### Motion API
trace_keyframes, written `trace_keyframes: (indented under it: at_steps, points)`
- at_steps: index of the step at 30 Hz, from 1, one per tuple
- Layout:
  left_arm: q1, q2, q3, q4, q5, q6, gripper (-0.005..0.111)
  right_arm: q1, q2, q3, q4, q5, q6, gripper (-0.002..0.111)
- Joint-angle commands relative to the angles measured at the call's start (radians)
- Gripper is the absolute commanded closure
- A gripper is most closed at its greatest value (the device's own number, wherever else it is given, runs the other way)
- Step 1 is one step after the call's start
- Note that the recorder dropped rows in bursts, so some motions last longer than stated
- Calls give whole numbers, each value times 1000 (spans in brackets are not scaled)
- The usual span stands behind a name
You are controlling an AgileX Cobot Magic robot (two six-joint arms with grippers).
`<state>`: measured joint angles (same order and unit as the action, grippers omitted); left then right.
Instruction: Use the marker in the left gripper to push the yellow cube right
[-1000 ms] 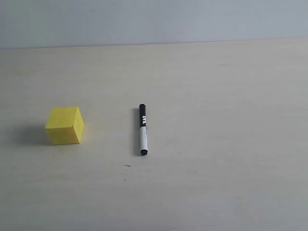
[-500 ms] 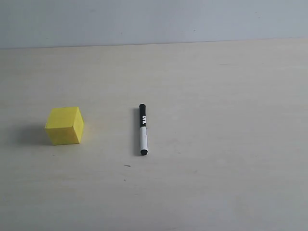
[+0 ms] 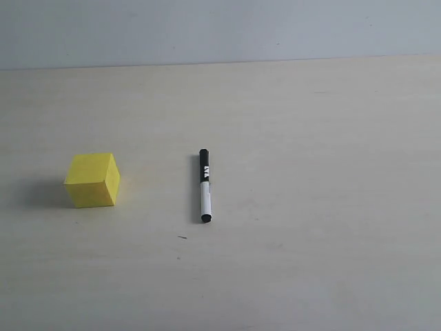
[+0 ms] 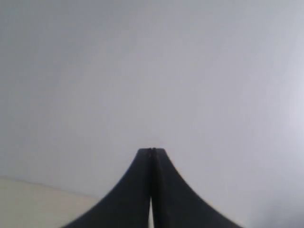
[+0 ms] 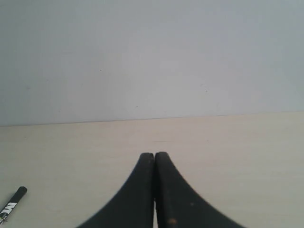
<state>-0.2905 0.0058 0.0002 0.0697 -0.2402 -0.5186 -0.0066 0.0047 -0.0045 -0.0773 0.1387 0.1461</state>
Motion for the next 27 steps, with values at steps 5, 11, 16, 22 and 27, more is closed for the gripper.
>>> trace_keyframes:
  at_steps: [5,11,16,22,27]
  points:
    - [2,-6,0,-1,-345,-37,106,1,-5,4,-2,-5,-4,108]
    - [2,45,0,132,-353,-48,106,1,-5,4,-2,-5,-4,108]
    - [2,205,0,151,-397,-88,106,1,-5,4,-2,-5,-4,108]
    - [2,419,-61,154,-422,-81,106,1,-5,4,-2,-5,-4,108]
    - [2,654,-262,253,-319,-96,106,1,-5,4,-2,-5,-2,108]
